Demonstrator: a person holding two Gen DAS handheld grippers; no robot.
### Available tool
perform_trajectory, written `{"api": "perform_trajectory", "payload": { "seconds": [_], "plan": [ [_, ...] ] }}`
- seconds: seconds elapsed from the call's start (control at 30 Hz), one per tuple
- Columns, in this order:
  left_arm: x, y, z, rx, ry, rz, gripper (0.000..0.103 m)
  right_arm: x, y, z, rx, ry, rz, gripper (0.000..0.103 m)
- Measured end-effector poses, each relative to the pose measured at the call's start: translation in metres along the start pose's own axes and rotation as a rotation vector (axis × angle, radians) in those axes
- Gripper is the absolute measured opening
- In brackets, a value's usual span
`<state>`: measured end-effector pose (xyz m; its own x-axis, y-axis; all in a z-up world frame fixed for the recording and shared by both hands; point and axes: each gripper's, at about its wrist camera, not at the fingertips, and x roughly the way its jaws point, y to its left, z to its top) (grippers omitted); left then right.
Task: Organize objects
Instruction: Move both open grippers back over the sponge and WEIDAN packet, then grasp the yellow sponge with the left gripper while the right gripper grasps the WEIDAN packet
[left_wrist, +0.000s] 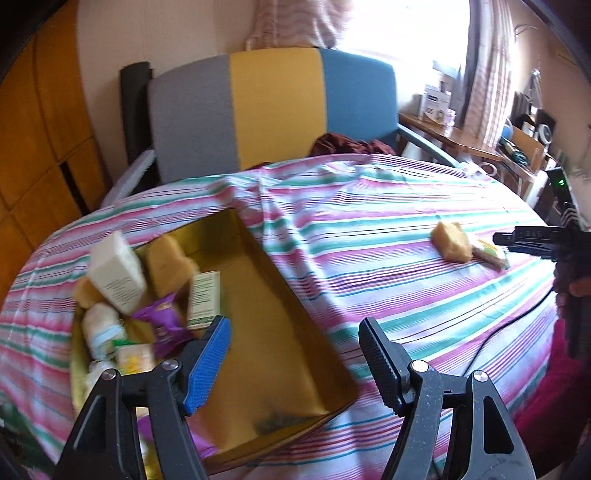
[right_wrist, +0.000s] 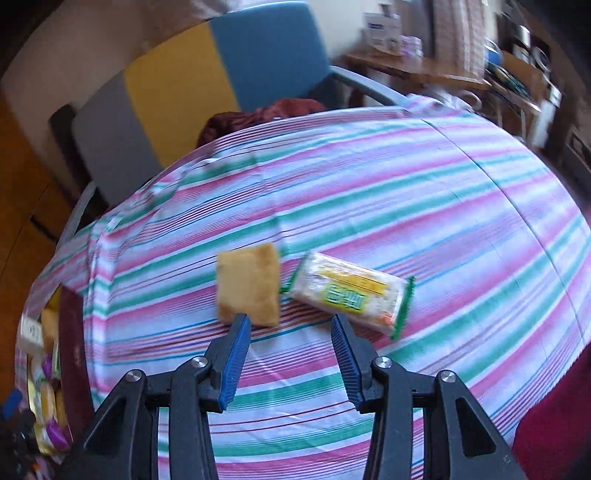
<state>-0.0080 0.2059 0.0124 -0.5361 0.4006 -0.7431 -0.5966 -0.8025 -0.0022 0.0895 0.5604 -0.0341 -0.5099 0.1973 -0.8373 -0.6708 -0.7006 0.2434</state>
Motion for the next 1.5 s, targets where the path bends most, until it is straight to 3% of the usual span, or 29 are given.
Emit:
{"api": "perform_trajectory", "payload": {
  "seconds": [0.27,0.6,0.67,0.97,1.17,1.23,1.3,1.33,1.5],
  "plan": [
    [0.037,-0.061,0.030,0.055,0.047,-0.107,0.073,-0.008,-0.048,0.003,0.236,-0.039,-0.003,0.046],
    [0.112,-0.146,0.073,0.098,0.150,-0.227,0.073,-0.010,-0.062,0.002,0.309,-0.035,0.024,0.046],
    [0.125,-0.162,0.079,0.107,0.161,-0.243,0.077,-0.009,-0.066,0.001,0.327,-0.029,0.032,0.046],
    [0.178,-0.220,0.099,0.171,0.194,-0.246,0.084,-0.004,-0.077,0.002,0.381,-0.012,0.065,0.046],
    [0.210,-0.228,0.107,0.153,0.236,-0.223,0.084,-0.001,-0.076,0.000,0.380,-0.002,0.073,0.046],
    [0.220,-0.224,0.107,0.116,0.259,-0.246,0.081,0.000,-0.076,-0.001,0.379,0.003,0.072,0.046],
    [0.225,-0.218,0.105,0.081,0.288,-0.322,0.062,0.001,-0.075,-0.002,0.374,0.010,0.071,0.046],
    [0.223,-0.218,0.104,0.080,0.288,-0.344,0.058,0.001,-0.074,-0.002,0.369,0.016,0.071,0.046],
    [0.205,-0.203,0.095,0.111,0.279,-0.354,0.052,0.003,-0.061,0.002,0.297,0.059,0.085,0.046]
  ]
}}
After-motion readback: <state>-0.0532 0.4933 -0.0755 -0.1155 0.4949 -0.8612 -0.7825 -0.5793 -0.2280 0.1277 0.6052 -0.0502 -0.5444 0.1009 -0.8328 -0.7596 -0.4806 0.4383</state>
